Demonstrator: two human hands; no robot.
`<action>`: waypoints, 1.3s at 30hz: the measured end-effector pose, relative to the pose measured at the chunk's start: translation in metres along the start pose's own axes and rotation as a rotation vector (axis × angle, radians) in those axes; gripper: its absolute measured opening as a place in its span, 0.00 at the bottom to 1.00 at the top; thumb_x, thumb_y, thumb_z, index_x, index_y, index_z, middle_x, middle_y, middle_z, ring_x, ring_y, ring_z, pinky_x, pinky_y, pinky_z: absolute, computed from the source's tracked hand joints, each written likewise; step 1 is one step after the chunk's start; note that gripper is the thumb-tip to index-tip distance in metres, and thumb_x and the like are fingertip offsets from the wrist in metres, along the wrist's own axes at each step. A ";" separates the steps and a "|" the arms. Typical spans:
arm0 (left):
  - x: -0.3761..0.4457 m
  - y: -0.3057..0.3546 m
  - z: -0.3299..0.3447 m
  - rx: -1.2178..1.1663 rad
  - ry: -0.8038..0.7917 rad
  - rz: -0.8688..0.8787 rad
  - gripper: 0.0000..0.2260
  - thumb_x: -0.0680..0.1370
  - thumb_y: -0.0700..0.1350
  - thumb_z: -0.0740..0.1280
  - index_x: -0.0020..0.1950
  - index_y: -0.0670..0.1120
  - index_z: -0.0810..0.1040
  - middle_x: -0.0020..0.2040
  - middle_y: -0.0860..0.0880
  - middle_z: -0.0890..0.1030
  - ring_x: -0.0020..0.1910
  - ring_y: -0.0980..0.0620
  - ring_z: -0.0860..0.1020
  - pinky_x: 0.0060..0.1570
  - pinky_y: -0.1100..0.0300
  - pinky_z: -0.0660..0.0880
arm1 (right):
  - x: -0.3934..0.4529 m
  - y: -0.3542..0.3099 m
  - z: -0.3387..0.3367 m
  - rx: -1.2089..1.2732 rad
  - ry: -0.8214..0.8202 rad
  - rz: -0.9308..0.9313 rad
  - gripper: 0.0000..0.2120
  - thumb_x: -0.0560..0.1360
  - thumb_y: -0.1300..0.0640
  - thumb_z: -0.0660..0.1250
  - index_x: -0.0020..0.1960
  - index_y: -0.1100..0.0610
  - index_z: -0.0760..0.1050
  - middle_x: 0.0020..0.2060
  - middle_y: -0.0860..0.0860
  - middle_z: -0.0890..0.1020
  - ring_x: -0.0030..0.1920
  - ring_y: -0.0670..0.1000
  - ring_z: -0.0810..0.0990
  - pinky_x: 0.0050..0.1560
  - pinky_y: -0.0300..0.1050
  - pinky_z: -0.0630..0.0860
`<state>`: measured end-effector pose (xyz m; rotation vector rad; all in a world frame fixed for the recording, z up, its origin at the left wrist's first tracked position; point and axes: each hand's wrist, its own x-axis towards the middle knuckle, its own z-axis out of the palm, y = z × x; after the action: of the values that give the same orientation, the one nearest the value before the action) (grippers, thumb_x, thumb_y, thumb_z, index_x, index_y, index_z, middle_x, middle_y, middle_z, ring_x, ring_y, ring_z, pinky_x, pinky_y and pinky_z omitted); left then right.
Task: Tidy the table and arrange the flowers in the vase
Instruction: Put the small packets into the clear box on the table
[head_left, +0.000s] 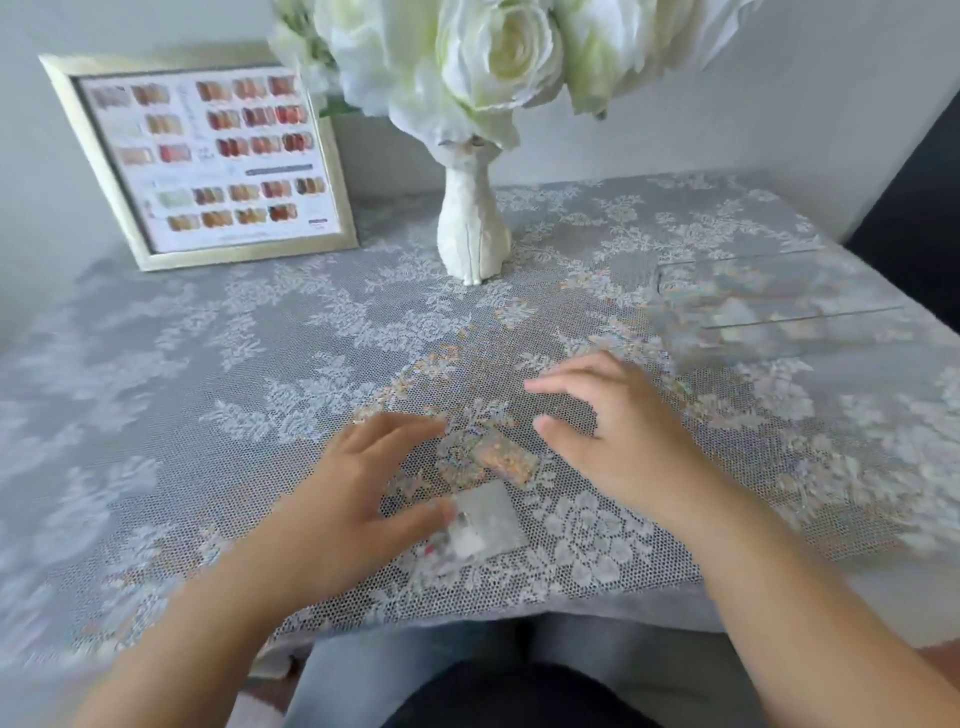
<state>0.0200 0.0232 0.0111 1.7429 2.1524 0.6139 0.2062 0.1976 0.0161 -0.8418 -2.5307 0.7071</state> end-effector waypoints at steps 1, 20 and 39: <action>-0.007 0.000 0.003 0.006 0.017 -0.011 0.33 0.70 0.70 0.61 0.73 0.59 0.67 0.68 0.60 0.68 0.67 0.56 0.65 0.69 0.52 0.64 | 0.001 -0.002 0.006 -0.046 -0.035 0.012 0.18 0.75 0.45 0.67 0.64 0.44 0.76 0.62 0.45 0.72 0.65 0.48 0.66 0.62 0.40 0.57; -0.028 0.013 0.015 -0.165 0.265 0.111 0.16 0.71 0.57 0.73 0.57 0.56 0.81 0.44 0.61 0.81 0.51 0.63 0.77 0.60 0.47 0.72 | -0.011 -0.006 0.021 0.197 0.119 0.016 0.04 0.68 0.45 0.73 0.40 0.42 0.79 0.53 0.36 0.77 0.55 0.29 0.69 0.57 0.31 0.61; 0.150 0.082 0.037 -0.584 0.139 0.230 0.09 0.81 0.49 0.64 0.54 0.62 0.81 0.45 0.52 0.83 0.27 0.51 0.74 0.22 0.57 0.71 | 0.002 0.140 -0.111 0.032 0.650 0.170 0.07 0.75 0.53 0.69 0.51 0.44 0.82 0.51 0.48 0.79 0.57 0.52 0.76 0.63 0.55 0.70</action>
<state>0.0751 0.1887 0.0254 1.6469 1.6170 1.3033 0.3210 0.3338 0.0262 -1.0762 -1.8800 0.4253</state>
